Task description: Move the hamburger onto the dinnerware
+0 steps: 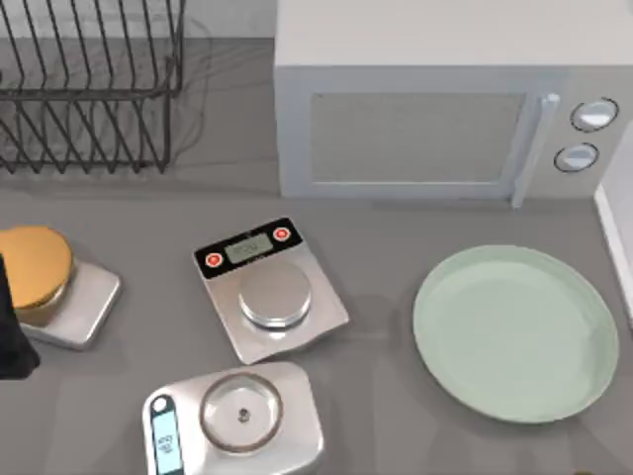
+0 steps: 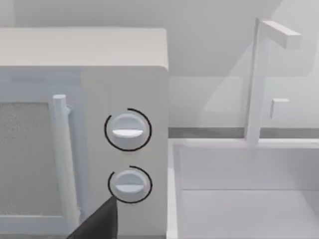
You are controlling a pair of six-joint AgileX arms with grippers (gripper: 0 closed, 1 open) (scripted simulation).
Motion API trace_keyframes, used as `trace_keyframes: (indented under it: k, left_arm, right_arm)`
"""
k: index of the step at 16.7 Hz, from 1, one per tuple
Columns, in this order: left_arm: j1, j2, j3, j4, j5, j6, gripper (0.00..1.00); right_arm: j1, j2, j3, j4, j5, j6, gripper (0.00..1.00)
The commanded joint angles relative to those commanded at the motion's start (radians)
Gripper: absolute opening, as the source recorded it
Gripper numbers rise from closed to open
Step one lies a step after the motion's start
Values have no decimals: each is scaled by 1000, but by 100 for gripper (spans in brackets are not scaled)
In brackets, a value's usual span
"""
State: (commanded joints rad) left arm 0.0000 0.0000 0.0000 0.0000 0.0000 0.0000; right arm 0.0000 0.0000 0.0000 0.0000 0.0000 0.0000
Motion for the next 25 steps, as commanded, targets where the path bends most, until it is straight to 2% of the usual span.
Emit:
trace_keyframes:
  k: [3, 6, 19, 25]
  left_arm:
    - [0, 0, 0, 0, 0, 0, 100]
    - [0, 0, 0, 0, 0, 0, 100]
    - [0, 0, 0, 0, 0, 0, 100]
    - [0, 0, 0, 0, 0, 0, 100]
  right_arm:
    - [1, 13, 10, -12, -1, -11, 100]
    - [2, 109, 80, -100, -2, -88, 100]
    - [1, 1115, 611, -846, 6, -714, 100]
    - [1, 1316, 737, -995, 6, -848, 100]
